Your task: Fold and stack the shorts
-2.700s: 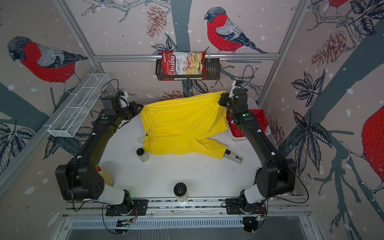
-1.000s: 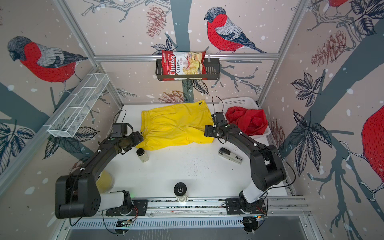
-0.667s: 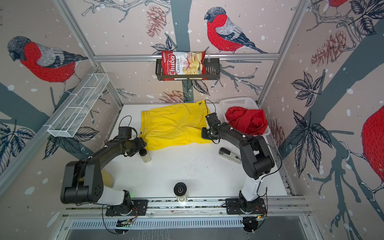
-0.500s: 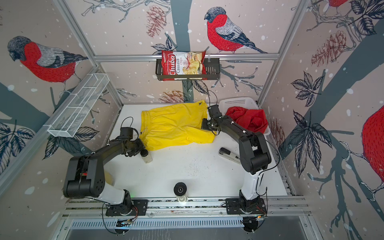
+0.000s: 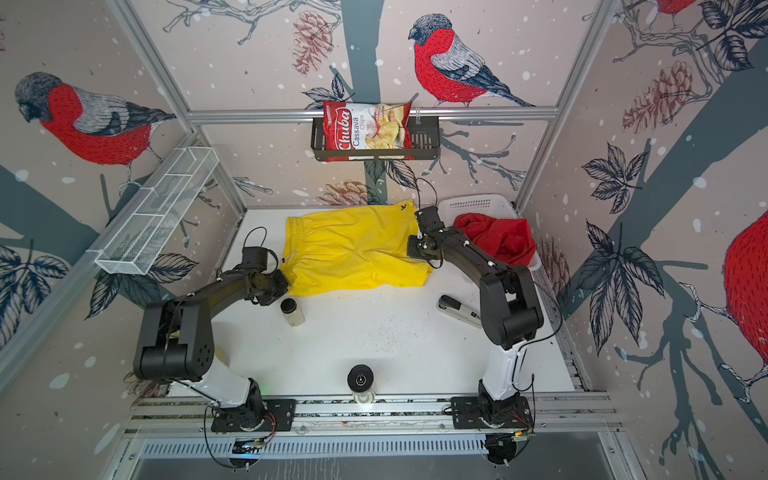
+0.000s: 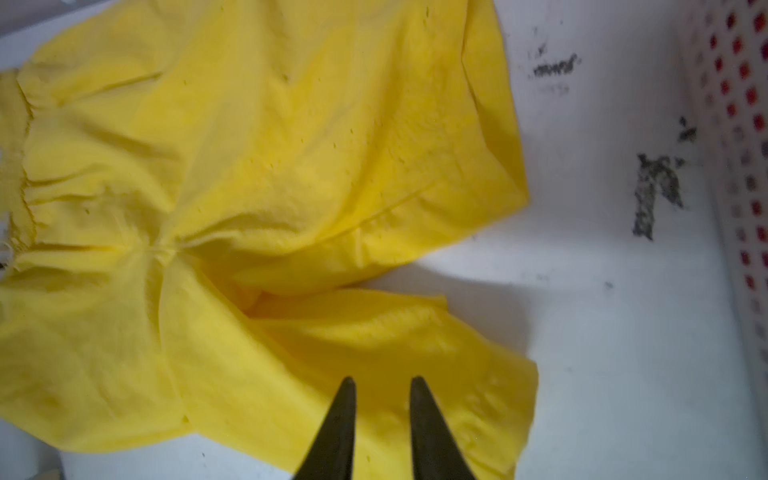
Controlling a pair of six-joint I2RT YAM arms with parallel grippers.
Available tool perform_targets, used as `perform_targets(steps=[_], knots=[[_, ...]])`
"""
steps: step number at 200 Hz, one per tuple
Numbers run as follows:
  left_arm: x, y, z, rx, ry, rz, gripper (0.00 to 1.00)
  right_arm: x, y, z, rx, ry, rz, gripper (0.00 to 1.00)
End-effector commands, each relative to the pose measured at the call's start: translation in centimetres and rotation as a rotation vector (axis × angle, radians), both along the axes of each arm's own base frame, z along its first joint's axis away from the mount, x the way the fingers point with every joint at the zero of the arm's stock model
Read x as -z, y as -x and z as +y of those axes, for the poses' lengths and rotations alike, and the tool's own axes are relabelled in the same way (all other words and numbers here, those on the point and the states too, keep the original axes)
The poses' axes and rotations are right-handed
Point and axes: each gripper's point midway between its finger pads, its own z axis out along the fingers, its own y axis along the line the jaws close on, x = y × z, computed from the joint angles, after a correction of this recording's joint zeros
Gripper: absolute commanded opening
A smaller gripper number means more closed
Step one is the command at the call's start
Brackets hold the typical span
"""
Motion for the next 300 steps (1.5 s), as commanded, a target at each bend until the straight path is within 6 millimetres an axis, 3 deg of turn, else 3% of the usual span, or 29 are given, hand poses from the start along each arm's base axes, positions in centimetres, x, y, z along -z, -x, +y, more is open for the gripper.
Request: perform_targets(steps=[1, 26, 49, 67, 79, 94, 112, 123, 171, 185, 208, 241, 269, 300], knots=[[-1.2, -0.5, -0.1, 0.018, 0.0, -0.019, 0.0, 1.2, 3.3, -1.1, -0.003, 0.047, 0.055, 0.51], [-1.9, -1.0, -0.1, 0.023, 0.0, -0.034, 0.0, 3.0, 5.2, -1.1, 0.006, -0.003, 0.098, 0.74], [-1.9, -1.2, -0.2, 0.025, 0.003, -0.036, 0.0, 4.2, 4.3, 0.0, -0.002, -0.057, 0.107, 0.77], [-1.9, -1.4, -0.1, 0.022, 0.001, -0.038, 0.0, 4.5, 2.3, 0.9, -0.005, -0.086, 0.071, 0.76], [-1.8, -1.3, -0.1, 0.018, -0.002, -0.031, 0.0, 4.9, 0.7, 1.4, -0.002, -0.111, 0.055, 0.7], [-1.5, -1.3, -0.1, 0.019, -0.001, -0.019, 0.0, 5.3, -0.8, 2.0, 0.002, -0.179, 0.06, 0.55], [-1.4, -1.3, 0.1, 0.016, -0.007, -0.013, 0.0, 5.5, -2.0, 2.5, 0.002, -0.252, 0.08, 0.16], [-1.4, -1.3, 0.2, 0.011, -0.012, -0.011, 0.0, 4.8, -2.8, 2.3, 0.003, -0.259, 0.066, 0.02], [-2.1, -1.6, 0.7, 0.017, -0.029, -0.008, 0.0, -2.1, -7.7, -2.2, 0.099, -0.233, -0.078, 0.01], [-3.1, -2.7, 0.9, 0.014, -0.037, -0.037, 0.0, -2.5, -9.7, -3.2, 0.138, -0.229, -0.087, 0.02], [-2.8, -3.2, 1.0, 0.01, -0.037, -0.033, 0.0, -1.7, -12.9, -2.5, 0.142, -0.207, -0.101, 0.08], [-2.4, -3.4, 0.7, 0.009, -0.022, -0.027, 0.0, 0.8, -15.5, -1.6, 0.142, -0.086, -0.105, 0.29], [-2.0, -3.3, 0.6, 0.014, -0.017, -0.017, 0.0, -0.4, -14.8, -2.3, 0.152, 0.001, -0.149, 0.56], [-1.6, -3.1, 0.5, 0.019, -0.016, -0.01, 0.0, -1.6, -10.3, -4.0, 0.161, 0.081, -0.149, 0.79]])
